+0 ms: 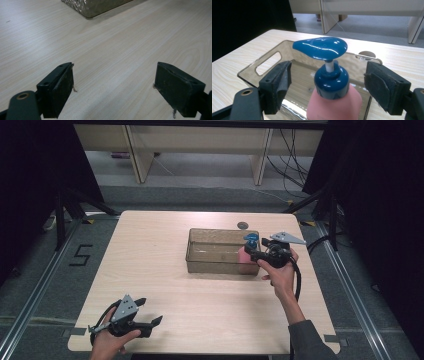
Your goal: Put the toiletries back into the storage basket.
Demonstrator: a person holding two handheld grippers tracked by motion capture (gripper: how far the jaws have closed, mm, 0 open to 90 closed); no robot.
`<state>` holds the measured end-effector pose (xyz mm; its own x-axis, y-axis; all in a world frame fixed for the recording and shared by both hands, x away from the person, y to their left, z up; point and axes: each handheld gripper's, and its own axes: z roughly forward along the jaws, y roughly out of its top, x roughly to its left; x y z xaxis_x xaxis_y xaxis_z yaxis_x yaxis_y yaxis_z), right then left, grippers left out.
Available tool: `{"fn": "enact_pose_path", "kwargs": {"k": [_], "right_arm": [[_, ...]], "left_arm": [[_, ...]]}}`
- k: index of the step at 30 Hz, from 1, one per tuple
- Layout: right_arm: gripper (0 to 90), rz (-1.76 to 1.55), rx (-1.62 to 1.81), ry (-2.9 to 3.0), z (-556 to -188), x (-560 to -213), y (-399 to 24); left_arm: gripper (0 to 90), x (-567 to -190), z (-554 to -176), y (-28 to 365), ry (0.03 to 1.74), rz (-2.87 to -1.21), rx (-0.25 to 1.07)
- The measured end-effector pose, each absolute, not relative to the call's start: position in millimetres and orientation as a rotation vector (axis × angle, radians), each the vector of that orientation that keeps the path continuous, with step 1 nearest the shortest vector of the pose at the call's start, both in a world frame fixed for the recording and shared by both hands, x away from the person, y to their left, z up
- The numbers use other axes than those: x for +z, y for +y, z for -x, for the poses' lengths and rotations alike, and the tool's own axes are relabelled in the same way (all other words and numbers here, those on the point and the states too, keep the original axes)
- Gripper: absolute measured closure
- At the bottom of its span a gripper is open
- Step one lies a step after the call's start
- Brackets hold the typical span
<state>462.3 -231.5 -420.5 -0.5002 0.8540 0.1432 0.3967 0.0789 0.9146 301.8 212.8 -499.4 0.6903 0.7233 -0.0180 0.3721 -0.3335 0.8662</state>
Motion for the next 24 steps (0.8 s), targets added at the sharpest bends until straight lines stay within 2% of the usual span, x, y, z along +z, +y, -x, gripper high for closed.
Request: {"fn": "enact_pose_path", "kwargs": {"k": [24], "right_arm": [[23.4,-1.214,1.385,1.939,-450,-418,-229]], "left_arm": [[15.3,-499,-301,213,0.861,-1.947,0.467]]}}
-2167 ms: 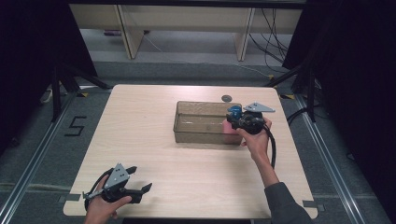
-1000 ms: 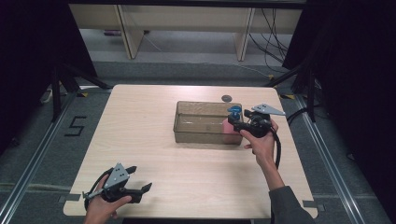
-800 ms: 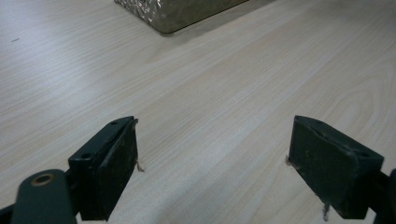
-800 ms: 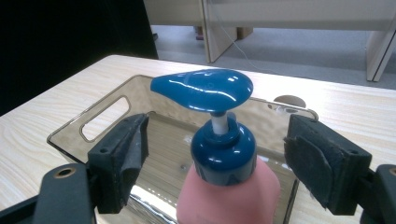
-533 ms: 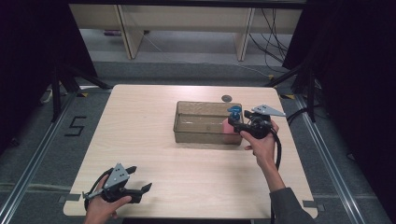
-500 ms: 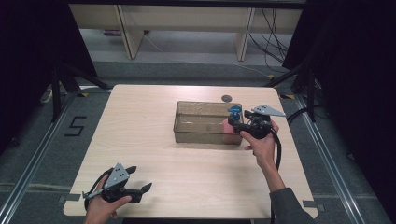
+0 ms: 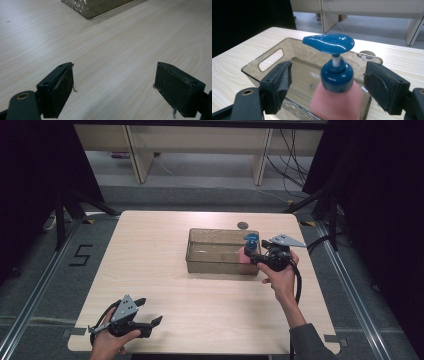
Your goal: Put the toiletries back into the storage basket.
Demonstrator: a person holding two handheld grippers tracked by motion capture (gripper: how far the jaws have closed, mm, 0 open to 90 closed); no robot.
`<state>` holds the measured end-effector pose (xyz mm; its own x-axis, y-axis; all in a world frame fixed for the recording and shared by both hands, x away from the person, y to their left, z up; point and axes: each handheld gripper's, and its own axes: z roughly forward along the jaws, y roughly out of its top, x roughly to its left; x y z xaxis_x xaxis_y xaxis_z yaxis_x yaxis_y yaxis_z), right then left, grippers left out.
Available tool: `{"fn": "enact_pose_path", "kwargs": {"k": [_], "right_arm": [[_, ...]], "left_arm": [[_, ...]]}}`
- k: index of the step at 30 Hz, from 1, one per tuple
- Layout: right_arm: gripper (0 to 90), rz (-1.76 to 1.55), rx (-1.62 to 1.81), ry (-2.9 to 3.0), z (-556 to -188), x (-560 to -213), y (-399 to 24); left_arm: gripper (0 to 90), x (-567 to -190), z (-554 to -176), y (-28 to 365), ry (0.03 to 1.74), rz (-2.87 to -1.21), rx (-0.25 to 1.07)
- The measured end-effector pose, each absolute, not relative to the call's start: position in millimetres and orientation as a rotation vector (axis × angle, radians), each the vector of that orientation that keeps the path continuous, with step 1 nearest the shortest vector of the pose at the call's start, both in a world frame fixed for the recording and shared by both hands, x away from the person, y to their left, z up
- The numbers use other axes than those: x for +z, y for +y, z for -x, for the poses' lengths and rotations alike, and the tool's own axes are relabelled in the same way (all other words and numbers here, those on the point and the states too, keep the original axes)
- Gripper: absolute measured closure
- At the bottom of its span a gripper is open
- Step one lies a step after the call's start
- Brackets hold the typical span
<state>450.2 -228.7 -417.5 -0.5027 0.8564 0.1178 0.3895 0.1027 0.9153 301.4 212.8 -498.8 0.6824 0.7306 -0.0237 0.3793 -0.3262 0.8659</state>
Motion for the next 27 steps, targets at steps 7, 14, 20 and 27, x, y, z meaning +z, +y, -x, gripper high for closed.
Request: {"fn": "enact_pose_path", "kwargs": {"k": [7,14,20,27], "right_arm": [[23.7,-1.261,1.400,1.934,-444,-417,-227],[23.8,-1.216,1.394,1.943,-441,-417,-229],[23.8,-1.216,1.401,1.946,-436,-416,-228],[23.8,-1.224,1.421,1.953,-429,-418,-226]], "left_arm": [[15.3,-499,-301,213,0.856,-1.951,0.468],[15.3,-499,-301,213,0.856,-1.951,0.467],[15.3,-499,-302,213,0.862,-1.952,0.470],[15.3,-499,-302,213,0.865,-1.945,0.469]]}}
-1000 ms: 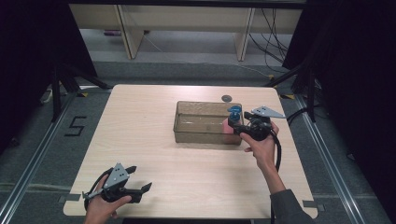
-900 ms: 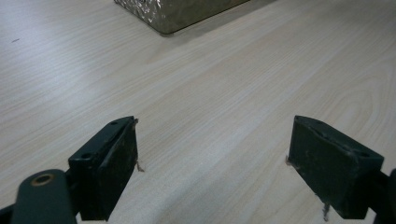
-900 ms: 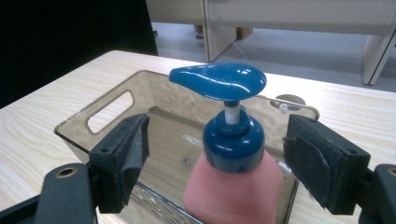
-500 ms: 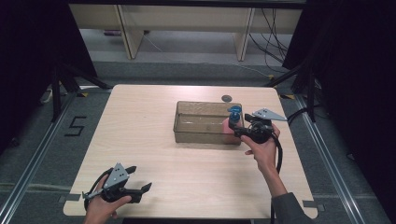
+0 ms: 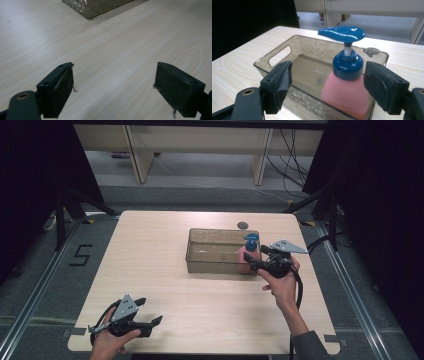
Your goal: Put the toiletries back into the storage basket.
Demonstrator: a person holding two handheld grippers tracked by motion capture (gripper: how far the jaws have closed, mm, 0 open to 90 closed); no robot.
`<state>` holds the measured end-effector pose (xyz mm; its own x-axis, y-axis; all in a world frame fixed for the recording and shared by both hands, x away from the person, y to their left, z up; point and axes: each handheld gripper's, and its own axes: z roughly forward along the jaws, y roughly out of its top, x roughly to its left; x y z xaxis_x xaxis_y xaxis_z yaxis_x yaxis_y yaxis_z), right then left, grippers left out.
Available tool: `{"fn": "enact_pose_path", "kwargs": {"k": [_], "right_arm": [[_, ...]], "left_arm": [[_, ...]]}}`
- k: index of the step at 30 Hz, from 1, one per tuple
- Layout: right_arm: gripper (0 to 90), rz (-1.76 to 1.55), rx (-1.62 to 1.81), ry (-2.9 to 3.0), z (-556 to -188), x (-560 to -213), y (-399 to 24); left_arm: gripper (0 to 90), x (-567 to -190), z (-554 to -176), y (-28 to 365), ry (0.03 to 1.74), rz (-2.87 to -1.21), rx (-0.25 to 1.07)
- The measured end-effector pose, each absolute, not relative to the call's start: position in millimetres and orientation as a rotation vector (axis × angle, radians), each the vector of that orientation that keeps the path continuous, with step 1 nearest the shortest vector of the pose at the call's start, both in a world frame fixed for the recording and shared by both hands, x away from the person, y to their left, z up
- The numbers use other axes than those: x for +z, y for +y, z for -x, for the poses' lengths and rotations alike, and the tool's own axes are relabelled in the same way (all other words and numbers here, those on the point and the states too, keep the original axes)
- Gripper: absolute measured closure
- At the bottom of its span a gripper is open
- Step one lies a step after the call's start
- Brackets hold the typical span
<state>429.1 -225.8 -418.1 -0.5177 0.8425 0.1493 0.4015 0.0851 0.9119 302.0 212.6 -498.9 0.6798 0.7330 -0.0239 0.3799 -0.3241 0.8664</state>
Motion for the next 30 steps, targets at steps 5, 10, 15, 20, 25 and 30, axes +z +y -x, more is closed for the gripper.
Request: {"fn": "enact_pose_path", "kwargs": {"k": [5,10,15,20,25,30], "right_arm": [[23.9,-1.216,1.421,1.968,-423,-416,-226],[24.0,-1.209,1.453,1.972,-416,-416,-222],[24.1,-1.229,1.481,1.976,-410,-415,-217],[24.1,-1.170,1.472,2.000,-409,-417,-215],[24.1,-1.140,1.465,2.020,-404,-422,-210],[24.1,-1.144,1.479,2.043,-400,-425,-206]], "left_arm": [[15.3,-499,-302,212,0.863,-1.945,0.469],[15.4,-498,-302,212,0.863,-1.953,0.471],[15.3,-499,-302,212,0.867,-1.945,0.469],[15.3,-499,-303,212,0.848,-1.955,0.476],[15.4,-499,-302,212,0.863,-1.948,0.472],[15.4,-499,-302,212,0.863,-1.950,0.473]]}}
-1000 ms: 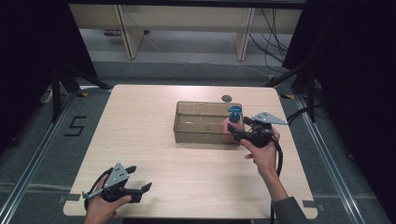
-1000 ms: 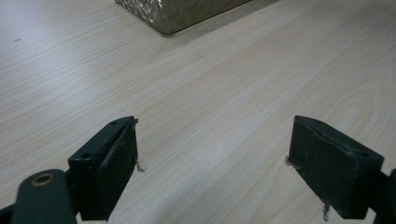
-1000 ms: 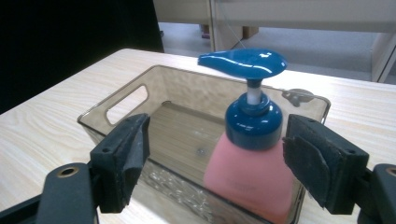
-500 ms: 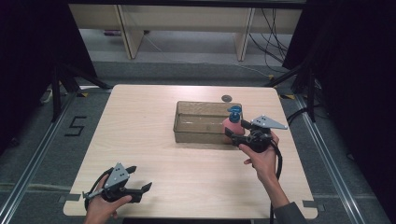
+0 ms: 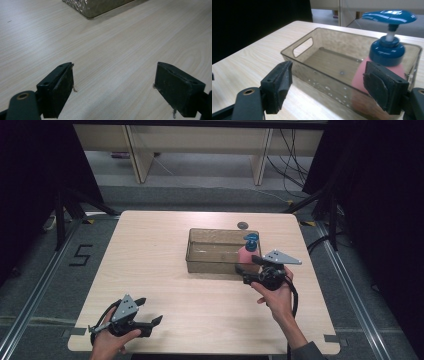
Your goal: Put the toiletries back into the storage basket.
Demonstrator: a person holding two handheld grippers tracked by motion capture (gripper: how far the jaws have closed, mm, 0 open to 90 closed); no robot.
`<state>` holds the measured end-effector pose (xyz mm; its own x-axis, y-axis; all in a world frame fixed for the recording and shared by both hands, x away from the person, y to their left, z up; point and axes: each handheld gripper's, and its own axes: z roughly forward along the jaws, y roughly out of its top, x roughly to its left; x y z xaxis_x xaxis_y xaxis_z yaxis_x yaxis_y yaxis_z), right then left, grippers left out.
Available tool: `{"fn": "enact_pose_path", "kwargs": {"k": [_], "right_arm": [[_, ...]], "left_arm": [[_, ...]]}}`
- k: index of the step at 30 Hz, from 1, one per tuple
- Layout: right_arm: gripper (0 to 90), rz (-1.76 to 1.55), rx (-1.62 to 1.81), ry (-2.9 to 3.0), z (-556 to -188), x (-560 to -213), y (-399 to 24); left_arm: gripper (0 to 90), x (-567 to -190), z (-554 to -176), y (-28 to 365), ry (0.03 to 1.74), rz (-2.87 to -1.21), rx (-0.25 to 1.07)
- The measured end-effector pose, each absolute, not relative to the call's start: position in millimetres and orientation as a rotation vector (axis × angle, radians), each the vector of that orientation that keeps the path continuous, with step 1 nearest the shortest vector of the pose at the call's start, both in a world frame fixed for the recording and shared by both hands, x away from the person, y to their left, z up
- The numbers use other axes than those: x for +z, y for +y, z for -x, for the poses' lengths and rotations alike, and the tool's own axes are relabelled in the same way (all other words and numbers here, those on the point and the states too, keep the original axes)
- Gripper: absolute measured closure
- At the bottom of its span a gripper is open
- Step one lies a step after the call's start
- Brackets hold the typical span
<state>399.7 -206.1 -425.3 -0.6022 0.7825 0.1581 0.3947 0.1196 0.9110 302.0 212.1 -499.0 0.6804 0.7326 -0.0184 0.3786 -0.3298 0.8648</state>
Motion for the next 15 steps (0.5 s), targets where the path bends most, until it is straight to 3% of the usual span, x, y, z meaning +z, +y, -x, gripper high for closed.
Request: {"fn": "enact_pose_path", "kwargs": {"k": [15], "right_arm": [[24.1,-1.108,1.495,2.087,-387,-434,-200]], "left_arm": [[15.3,-498,-302,212,0.864,-1.942,0.480]]}}
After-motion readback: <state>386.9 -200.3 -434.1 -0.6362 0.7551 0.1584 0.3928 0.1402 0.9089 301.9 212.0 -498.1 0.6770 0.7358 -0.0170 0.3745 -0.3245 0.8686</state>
